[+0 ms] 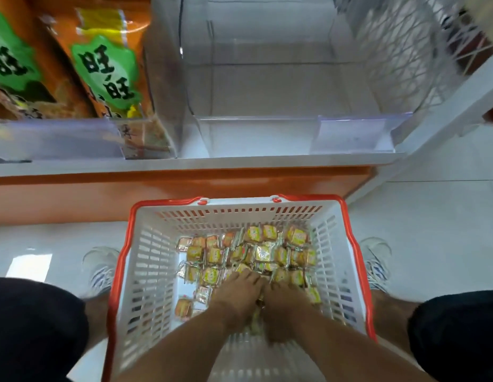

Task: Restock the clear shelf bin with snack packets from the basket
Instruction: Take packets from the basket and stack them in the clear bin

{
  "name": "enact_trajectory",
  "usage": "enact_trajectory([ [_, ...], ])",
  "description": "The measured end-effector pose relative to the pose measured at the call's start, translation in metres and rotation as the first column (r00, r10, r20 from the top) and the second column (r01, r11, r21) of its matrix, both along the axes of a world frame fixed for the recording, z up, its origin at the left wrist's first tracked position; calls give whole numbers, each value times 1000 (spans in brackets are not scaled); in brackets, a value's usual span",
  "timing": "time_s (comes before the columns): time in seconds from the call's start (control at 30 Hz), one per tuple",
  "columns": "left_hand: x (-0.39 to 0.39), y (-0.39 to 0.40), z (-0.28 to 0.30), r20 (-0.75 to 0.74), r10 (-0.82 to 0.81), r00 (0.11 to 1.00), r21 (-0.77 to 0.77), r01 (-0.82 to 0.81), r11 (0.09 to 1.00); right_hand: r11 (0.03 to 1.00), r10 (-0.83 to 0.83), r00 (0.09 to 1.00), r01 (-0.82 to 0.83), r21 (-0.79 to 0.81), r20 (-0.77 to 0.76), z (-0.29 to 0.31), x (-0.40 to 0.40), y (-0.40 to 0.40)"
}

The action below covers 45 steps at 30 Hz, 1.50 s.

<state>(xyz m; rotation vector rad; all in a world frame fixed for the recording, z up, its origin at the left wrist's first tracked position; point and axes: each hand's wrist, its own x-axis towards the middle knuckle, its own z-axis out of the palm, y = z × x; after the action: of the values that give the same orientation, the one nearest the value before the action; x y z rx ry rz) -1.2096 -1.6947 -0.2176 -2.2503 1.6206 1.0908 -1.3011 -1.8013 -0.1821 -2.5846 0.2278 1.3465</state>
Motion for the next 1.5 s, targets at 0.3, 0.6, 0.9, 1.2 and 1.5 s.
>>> enact_trajectory([
  [0.3,-20,-4,-17,40,-72,997,51,70,996,993,110,977,-100,64,-181,-21,6,-17],
  [0.6,-25,17,-1,-117,114,986,91,-104,990,961,264,895,-276,18,-359,-32,-2,-2],
  [0.9,27,25,54,-384,689,614,109,-711,694,988,-107,965,130,80,-241,4,-9,-10],
  [1.2,93,16,187,-667,669,328,80,-861,503,855,-370,929,337,394,9,165,67,-77],
  [1.5,117,12,304,-919,385,87,70,-924,376,303,-715,698,362,882,-41,329,87,-96],
])
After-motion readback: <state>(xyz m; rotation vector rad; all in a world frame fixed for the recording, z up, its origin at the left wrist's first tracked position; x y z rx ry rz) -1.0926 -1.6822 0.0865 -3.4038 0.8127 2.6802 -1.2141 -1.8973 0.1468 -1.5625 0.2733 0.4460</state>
